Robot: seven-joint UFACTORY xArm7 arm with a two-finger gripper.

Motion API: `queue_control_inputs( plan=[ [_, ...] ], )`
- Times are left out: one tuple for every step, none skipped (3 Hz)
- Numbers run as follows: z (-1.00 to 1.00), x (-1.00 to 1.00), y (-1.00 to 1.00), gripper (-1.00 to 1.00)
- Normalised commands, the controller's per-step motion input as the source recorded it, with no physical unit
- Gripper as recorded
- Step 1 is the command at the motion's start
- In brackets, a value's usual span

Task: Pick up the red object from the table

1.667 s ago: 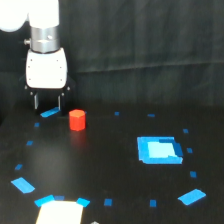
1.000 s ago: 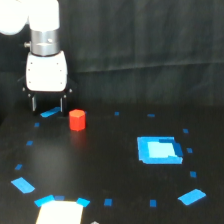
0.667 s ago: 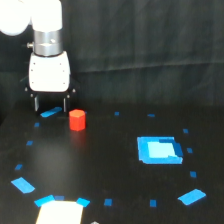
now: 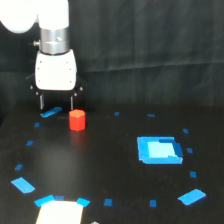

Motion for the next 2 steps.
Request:
queue_control_inputs(
  plan=[
    [-0.68,1.0,-0.4,0.9],
    [-0.54,0.23,-0.38,0.31]
  ],
)
